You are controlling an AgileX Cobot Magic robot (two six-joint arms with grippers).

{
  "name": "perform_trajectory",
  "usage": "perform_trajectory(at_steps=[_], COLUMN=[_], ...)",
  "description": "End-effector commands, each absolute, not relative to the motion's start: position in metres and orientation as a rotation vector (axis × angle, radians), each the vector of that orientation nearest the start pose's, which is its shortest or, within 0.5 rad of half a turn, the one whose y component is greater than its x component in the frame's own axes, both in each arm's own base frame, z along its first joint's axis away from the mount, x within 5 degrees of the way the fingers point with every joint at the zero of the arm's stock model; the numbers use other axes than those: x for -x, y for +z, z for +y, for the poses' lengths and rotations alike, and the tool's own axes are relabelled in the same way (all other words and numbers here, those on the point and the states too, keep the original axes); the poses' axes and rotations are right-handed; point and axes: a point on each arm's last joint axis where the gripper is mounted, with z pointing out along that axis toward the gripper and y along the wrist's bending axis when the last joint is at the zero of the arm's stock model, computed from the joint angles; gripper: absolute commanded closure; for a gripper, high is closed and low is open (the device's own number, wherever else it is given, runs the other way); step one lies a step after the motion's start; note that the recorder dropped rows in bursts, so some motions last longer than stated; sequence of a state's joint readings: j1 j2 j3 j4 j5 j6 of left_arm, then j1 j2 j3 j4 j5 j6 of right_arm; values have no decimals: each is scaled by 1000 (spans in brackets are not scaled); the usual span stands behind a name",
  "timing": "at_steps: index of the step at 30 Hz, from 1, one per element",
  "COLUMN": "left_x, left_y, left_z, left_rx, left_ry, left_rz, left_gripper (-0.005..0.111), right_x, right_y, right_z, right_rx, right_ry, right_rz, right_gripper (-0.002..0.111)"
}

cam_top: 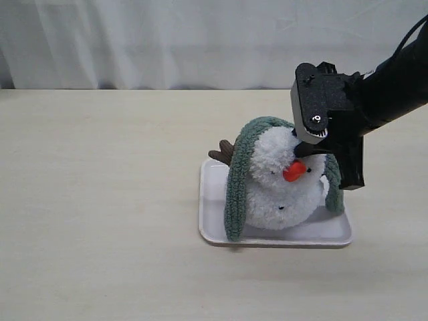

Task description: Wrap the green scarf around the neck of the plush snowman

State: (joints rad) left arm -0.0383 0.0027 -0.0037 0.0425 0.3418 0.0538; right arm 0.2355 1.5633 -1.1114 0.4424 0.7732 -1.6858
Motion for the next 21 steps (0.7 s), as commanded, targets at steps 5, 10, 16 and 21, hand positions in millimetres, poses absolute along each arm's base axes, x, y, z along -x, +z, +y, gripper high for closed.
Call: perform_trajectory(at_steps=[5,10,16,21], left_x=[-54,-54,-54,-54], left_y=[183,183,183,183], left_z=[-1,-1,-1,-1], left_rx=[-117,-117,-117,-117], left_ry=[43,43,43,43], left_rz=[1810,1810,1810,1810], left_gripper=[107,107,107,107], right_x=[-305,-305,-305,-300], right_y=[266,266,266,277], right_z=[102,102,102,101], right_rx=[1859,1843,1787,1694], right_ry=[-25,-12,10,31], right_rz=[1703,1724,1782,1830], right_gripper=[104,104,74,46])
